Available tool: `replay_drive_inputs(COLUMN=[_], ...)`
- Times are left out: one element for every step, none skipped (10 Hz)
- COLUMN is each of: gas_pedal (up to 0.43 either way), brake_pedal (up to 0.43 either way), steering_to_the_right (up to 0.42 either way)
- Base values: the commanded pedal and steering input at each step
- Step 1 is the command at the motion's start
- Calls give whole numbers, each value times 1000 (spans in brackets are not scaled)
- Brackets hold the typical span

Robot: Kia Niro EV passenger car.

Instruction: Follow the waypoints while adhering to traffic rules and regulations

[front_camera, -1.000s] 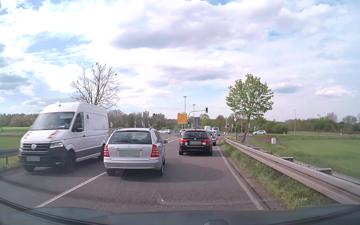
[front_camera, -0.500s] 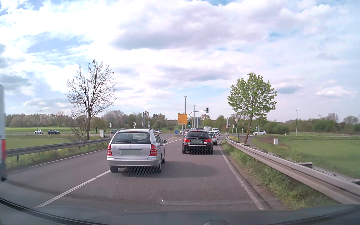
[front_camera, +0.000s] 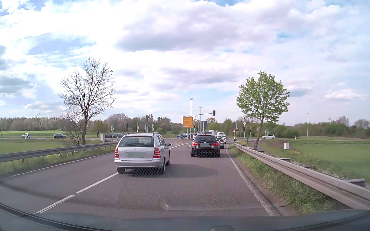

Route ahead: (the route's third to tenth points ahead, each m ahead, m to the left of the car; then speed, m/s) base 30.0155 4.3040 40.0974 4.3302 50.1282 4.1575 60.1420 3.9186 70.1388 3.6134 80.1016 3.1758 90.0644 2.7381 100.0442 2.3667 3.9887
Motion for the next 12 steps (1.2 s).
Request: replay_drive_inputs(gas_pedal=[409,421,421,421,421,421,421,421,429,429,429,429], brake_pedal=[0,0,0,0,0,0,0,0,0,0,0,0], steering_to_the_right=[-4,-2,1,4,5,5,6,7,8,10,12,15])
